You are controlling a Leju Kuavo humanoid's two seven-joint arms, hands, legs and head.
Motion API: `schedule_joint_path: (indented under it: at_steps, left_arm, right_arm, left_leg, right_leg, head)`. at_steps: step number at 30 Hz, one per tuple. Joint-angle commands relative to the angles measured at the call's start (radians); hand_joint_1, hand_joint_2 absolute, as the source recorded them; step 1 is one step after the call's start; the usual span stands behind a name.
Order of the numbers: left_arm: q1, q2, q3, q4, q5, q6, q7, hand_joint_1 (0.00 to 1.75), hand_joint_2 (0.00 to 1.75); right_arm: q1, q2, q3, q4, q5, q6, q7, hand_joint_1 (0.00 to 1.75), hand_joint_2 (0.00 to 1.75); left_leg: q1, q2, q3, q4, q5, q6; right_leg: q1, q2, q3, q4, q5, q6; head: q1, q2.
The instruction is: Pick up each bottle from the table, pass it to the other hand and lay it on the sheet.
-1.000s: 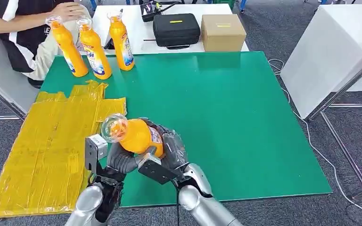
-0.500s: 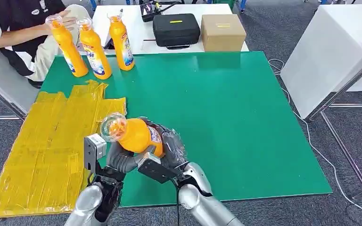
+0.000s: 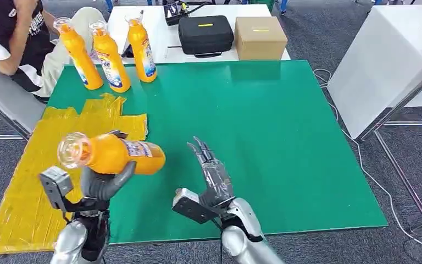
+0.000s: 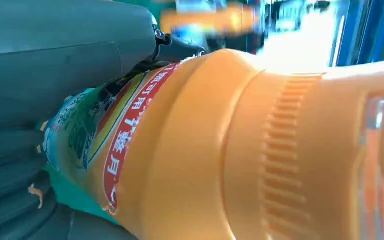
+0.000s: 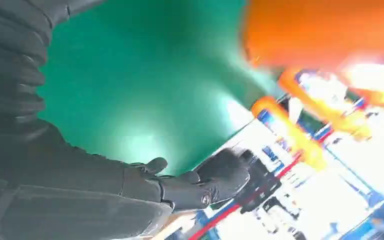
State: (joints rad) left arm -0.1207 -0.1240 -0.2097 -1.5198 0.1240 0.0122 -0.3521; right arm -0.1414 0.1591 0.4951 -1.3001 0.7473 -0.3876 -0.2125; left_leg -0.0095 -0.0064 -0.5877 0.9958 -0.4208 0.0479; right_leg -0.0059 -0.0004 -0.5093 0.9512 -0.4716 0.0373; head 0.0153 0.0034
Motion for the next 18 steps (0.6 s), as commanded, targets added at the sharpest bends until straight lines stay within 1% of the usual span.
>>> schedule_joint_path:
  at_steps: [1, 3, 5, 9, 10, 11, 16, 18]
  left_arm:
    - [0.001, 0.049, 0.130, -0.014, -0.167, 0.173, -0.032, 1.75, 1.75]
    - [0.002, 0.053, 0.121, -0.014, -0.334, 0.305, -0.040, 1.75, 1.75]
    - [0.005, 0.069, 0.109, -0.025, -0.497, 0.386, -0.026, 1.75, 1.75]
    - [0.007, 0.070, 0.111, -0.030, -0.498, 0.387, -0.026, 1.75, 1.75]
    - [0.007, 0.070, 0.111, -0.030, -0.498, 0.387, -0.026, 1.75, 1.75]
    - [0.007, 0.070, 0.111, -0.030, -0.498, 0.387, -0.026, 1.75, 1.75]
    - [0.007, 0.070, 0.111, -0.030, -0.498, 0.387, -0.026, 1.75, 1.75]
    - [0.009, 0.079, 0.101, -0.030, -0.602, 0.423, -0.011, 1.75, 1.75]
  right_arm:
    - [0.080, -0.078, -0.143, -0.163, -0.023, -0.012, -0.010, 0.00, 1.75]
    - [0.107, -0.086, -0.155, -0.204, -0.023, -0.026, -0.015, 0.00, 1.75]
    - [0.144, -0.091, -0.169, -0.255, -0.023, -0.044, -0.025, 0.00, 1.75]
    - [0.151, -0.094, -0.169, -0.264, -0.021, -0.046, -0.026, 0.00, 1.75]
    - [0.151, -0.094, -0.169, -0.264, -0.021, -0.046, -0.026, 0.00, 1.75]
    - [0.151, -0.094, -0.169, -0.264, -0.021, -0.046, -0.026, 0.00, 1.75]
    - [0.151, -0.094, -0.169, -0.264, -0.021, -0.046, -0.026, 0.00, 1.75]
    - [0.162, -0.090, -0.175, -0.280, -0.028, -0.064, -0.042, 0.00, 1.75]
  left_leg:
    - [0.000, 0.000, 0.002, 0.000, -0.001, -0.002]
    - [0.000, -0.001, 0.002, 0.000, -0.001, -0.002]
    - [0.000, -0.002, 0.003, 0.000, -0.001, -0.003]
    - [0.000, 0.000, 0.002, 0.000, -0.001, -0.002]
    - [0.000, 0.000, 0.004, -0.001, -0.002, -0.003]
    - [0.000, 0.000, 0.002, 0.000, -0.001, -0.002]
    - [0.000, 0.000, 0.001, 0.000, 0.000, -0.002]
    - [0.000, 0.001, 0.002, 0.000, 0.000, -0.002]
  right_leg:
    - [0.000, -0.001, 0.002, -0.001, -0.001, -0.001]
    - [0.000, -0.001, 0.003, -0.001, -0.001, -0.001]
    - [0.000, -0.002, 0.004, -0.001, -0.001, -0.001]
    - [0.000, -0.001, 0.003, -0.001, -0.001, 0.000]
    - [0.000, -0.001, 0.005, -0.001, -0.002, -0.001]
    - [0.000, 0.000, 0.003, -0.001, -0.001, -0.001]
    - [0.000, 0.000, 0.002, -0.001, 0.000, 0.000]
    - [0.000, 0.000, 0.002, -0.001, 0.000, -0.001]
  head:
    - [0.000, 0.000]
    - [0.000, 0.000]
    - [0.000, 0.000]
    - [0.000, 0.000]
    - [0.000, 0.000]
    - [0.000, 0.000]
    - [0.000, 0.000]
    - [0.000, 0.000]
